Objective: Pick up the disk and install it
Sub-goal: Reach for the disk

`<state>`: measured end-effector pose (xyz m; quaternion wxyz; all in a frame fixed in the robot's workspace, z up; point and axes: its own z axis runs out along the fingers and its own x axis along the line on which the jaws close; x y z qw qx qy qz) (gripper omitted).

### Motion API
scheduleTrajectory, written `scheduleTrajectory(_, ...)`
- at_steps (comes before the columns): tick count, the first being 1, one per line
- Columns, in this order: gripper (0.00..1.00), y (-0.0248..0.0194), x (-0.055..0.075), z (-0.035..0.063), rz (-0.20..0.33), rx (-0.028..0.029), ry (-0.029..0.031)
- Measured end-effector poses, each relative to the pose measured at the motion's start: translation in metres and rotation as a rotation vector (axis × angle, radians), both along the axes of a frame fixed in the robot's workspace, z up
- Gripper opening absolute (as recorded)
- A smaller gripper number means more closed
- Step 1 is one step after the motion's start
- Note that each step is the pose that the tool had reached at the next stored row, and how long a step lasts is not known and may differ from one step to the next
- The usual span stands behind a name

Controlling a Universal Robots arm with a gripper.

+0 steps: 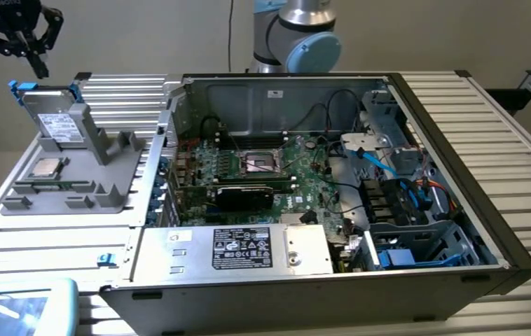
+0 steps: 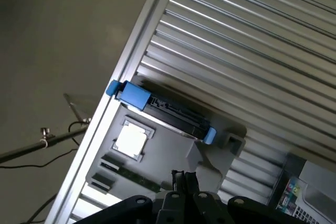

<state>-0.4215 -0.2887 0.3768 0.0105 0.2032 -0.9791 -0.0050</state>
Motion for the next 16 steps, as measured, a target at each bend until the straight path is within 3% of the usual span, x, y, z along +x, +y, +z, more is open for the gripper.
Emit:
scheduleTrajectory(4, 0.11, 0.0014, -0.008, 0.0000, 0.000, 0.0178, 0.0148)
scheduleTrajectory(8, 0.11, 0.0024, -0.018, 0.0000, 0.000, 0.0305, 0.0203)
scheduleTrajectory(9, 0.11, 0.0032, -0.019, 0.0000, 0.000, 0.0339, 0.0239)
scheduleTrajectory(12, 0.11, 0.0096, -0.022, 0.0000, 0.000, 0.0362, 0.0294)
scheduleTrajectory(16, 0.11, 0.0242, -0.026, 0.0000, 0.000, 0.0334, 0.0306)
